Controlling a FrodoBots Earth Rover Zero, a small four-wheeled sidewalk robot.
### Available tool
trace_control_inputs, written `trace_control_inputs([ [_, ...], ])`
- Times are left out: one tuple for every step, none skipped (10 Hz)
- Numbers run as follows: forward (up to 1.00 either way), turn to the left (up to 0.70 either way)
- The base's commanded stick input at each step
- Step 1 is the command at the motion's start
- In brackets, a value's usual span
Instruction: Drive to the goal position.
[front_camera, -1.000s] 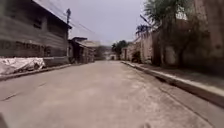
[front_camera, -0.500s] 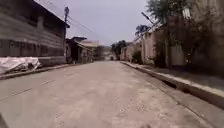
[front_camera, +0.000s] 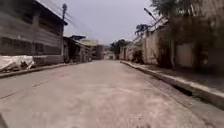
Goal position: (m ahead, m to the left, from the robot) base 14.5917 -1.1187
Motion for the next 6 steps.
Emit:
trace_control_inputs([
  [1.0, 0.0],
  [1.0, 0.0],
  [1.0, 0.0],
  [1.0, 0.0],
  [1.0, 0.0],
  [1.0, 0.0],
])
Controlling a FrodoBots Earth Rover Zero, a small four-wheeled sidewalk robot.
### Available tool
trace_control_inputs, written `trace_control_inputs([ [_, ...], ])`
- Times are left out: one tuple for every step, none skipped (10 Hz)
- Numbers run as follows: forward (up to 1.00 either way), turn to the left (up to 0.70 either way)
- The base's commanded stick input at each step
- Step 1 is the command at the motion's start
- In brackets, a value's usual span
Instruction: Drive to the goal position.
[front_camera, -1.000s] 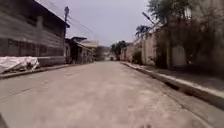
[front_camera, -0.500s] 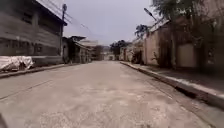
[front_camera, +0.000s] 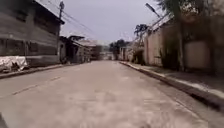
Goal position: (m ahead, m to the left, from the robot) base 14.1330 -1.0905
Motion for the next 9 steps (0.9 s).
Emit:
trace_control_inputs([
  [1.0, 0.0],
  [1.0, 0.0],
  [1.0, 0.0],
  [1.0, 0.0],
  [1.0, 0.0],
  [1.0, 0.0],
  [1.0, 0.0],
  [1.0, 0.0],
  [1.0, 0.0],
])
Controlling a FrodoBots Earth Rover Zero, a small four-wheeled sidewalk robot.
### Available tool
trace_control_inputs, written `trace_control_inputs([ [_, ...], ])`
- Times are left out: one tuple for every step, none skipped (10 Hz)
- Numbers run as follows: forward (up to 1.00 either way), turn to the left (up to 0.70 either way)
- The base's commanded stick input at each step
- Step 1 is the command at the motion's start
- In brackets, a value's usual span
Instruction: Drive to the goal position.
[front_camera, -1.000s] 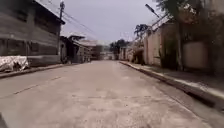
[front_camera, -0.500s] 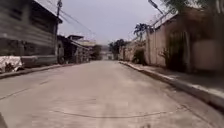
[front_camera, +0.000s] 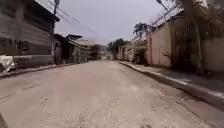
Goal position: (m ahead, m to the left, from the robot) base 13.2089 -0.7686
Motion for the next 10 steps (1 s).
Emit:
trace_control_inputs([
  [1.0, 0.0],
  [1.0, 0.0],
  [1.0, 0.0],
  [1.0, 0.0],
  [1.0, 0.0],
  [1.0, 0.0],
  [1.0, 0.0],
  [1.0, 0.0],
  [1.0, 0.0],
  [1.0, 0.0],
])
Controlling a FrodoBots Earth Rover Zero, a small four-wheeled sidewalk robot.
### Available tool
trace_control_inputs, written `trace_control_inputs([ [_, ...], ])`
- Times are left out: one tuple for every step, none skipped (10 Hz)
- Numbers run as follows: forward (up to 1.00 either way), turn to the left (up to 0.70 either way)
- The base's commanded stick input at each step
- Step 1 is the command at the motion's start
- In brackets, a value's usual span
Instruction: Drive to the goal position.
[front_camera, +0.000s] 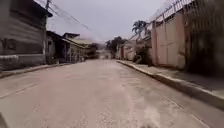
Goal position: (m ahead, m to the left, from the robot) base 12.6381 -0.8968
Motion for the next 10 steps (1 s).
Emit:
trace_control_inputs([
  [1.0, 0.0],
  [1.0, 0.0],
  [1.0, 0.0],
  [1.0, 0.0],
  [1.0, 0.0],
  [1.0, 0.0],
  [1.0, 0.0],
  [1.0, 0.0],
  [1.0, 0.0],
  [1.0, 0.0],
])
